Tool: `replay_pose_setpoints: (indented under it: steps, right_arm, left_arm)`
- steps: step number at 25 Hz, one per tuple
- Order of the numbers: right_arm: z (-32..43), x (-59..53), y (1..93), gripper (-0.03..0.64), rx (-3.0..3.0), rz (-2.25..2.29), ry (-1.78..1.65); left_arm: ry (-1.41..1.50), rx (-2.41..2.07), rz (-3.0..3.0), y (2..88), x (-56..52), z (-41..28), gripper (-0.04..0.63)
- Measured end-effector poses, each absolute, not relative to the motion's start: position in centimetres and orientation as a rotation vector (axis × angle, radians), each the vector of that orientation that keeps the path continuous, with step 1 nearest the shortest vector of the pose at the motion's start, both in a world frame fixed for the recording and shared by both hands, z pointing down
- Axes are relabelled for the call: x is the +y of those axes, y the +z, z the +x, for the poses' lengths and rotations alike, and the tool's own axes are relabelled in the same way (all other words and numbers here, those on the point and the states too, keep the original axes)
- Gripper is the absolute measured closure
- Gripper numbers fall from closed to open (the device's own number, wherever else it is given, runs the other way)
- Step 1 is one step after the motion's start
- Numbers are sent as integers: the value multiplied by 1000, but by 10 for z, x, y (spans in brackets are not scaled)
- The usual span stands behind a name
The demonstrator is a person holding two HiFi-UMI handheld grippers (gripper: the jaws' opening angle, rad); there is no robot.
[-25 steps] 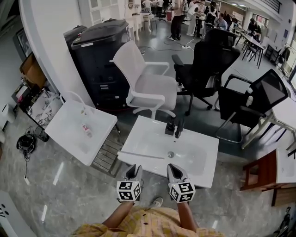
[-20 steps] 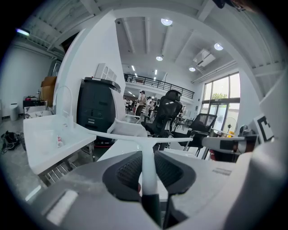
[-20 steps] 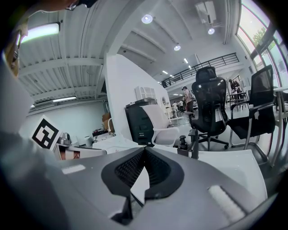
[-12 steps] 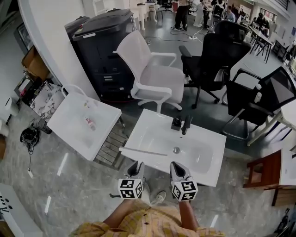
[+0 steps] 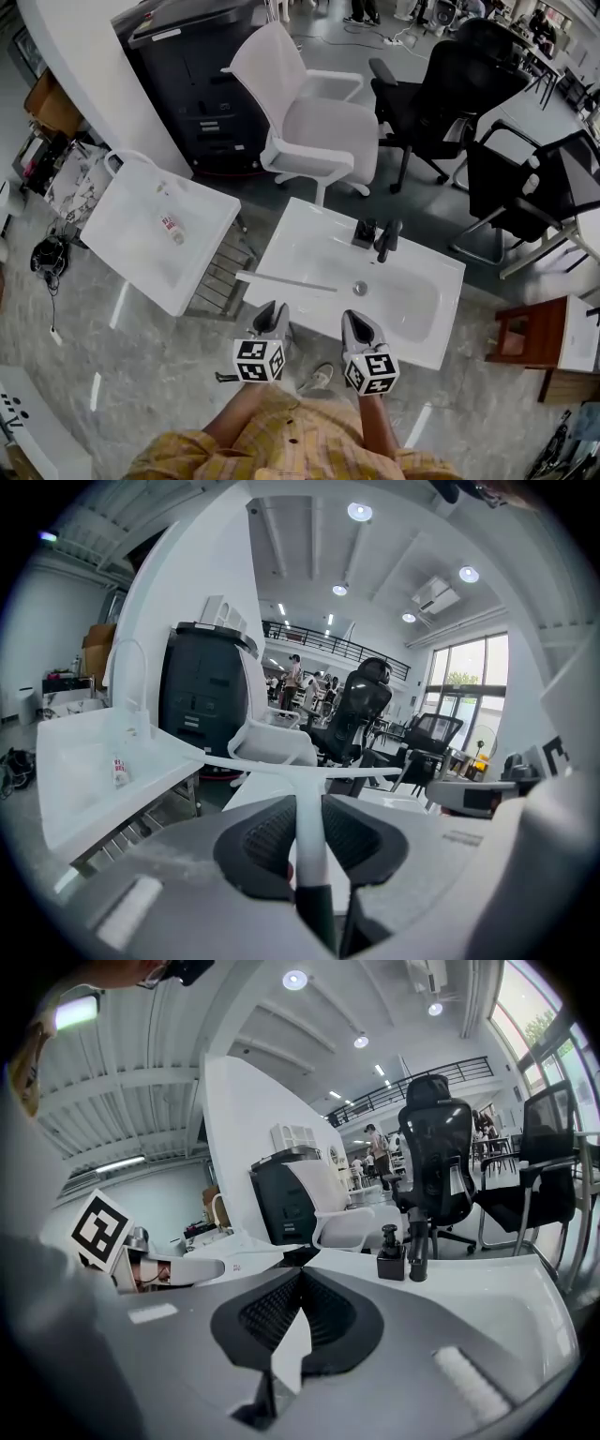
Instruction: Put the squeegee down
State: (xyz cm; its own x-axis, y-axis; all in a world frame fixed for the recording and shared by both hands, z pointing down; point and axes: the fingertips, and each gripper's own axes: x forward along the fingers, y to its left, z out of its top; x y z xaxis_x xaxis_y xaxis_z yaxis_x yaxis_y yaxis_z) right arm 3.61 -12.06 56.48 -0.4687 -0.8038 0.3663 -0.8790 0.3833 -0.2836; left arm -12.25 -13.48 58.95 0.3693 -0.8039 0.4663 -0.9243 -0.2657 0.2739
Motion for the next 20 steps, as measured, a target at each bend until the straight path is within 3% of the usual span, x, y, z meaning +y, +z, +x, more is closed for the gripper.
replay_pose_setpoints:
  steps: [20]
  right_arm:
    - [10, -198, 621, 617, -2331, 1597, 827]
  left_arm:
    - [466, -1347, 2136, 646, -243, -142, 503]
